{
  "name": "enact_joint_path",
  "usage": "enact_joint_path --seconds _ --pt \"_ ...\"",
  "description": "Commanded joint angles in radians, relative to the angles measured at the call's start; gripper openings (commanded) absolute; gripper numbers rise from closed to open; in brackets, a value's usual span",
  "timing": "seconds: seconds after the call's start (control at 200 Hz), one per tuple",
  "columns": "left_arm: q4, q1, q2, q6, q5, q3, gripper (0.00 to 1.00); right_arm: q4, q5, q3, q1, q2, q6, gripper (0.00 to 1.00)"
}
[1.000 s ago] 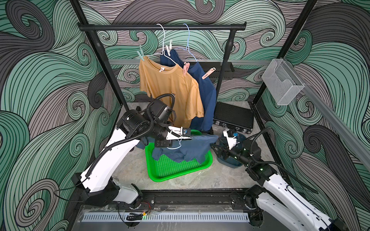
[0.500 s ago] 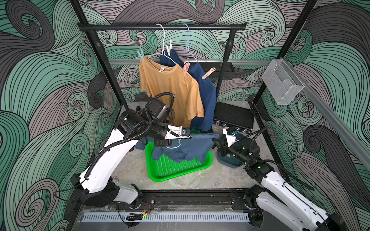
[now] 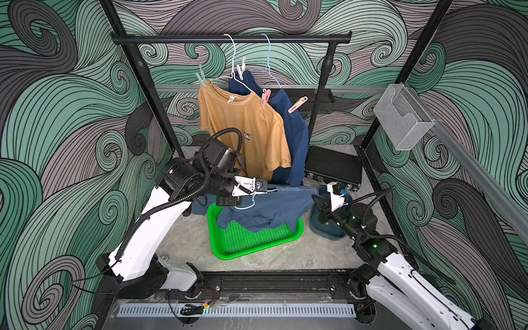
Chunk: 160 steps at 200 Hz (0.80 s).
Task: Remove the clothespins securing t-shirts to the hanger
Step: Remove the T-shirt from the hanger.
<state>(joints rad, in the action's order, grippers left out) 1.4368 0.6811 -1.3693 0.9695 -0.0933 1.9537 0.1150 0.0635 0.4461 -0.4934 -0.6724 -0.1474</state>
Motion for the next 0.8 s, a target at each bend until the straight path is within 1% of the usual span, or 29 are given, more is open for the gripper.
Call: enact_joint_path --seconds 0.0,0.08,0.18,0.345,0.415,0.495,0.6,0.705,0.796 --pt "-0.034 -0.026 0.037 0.017 0.030 0.027 0.00 -0.056 -0.192 0.006 0.015 0.008 -0.054 0.00" --pt "-0.040 -0.032 0.044 0.019 0.031 0.027 0.00 -0.100 -0.299 0.009 0.030 0.024 -0.105 0.00" --pt "-0.049 -0.038 0.053 0.020 0.032 0.021 0.00 -0.110 -0.334 -0.007 0.053 0.064 -0.147 0.00" --pt "-0.049 -0.047 0.061 0.021 0.031 0.019 0.00 -0.152 -0.407 -0.011 0.060 0.124 -0.165 0.00" --pt "-0.050 -0.051 0.064 0.020 0.030 0.018 0.00 -0.158 -0.392 -0.006 0.067 0.134 -0.139 0.00" --pt "-0.053 -0.054 0.071 0.019 0.027 0.017 0.00 -0.195 -0.436 0.004 0.076 0.131 -0.159 0.00" --pt "-0.055 -0.058 0.078 0.018 0.021 0.013 0.00 -0.180 -0.402 -0.009 0.099 0.132 -0.187 0.00" --pt "-0.056 -0.063 0.082 0.018 0.014 0.004 0.00 -0.185 -0.424 -0.007 0.104 0.118 -0.225 0.00" --pt "-0.059 -0.066 0.086 0.016 0.005 -0.002 0.00 -0.173 -0.364 0.017 0.110 0.102 -0.224 0.00"
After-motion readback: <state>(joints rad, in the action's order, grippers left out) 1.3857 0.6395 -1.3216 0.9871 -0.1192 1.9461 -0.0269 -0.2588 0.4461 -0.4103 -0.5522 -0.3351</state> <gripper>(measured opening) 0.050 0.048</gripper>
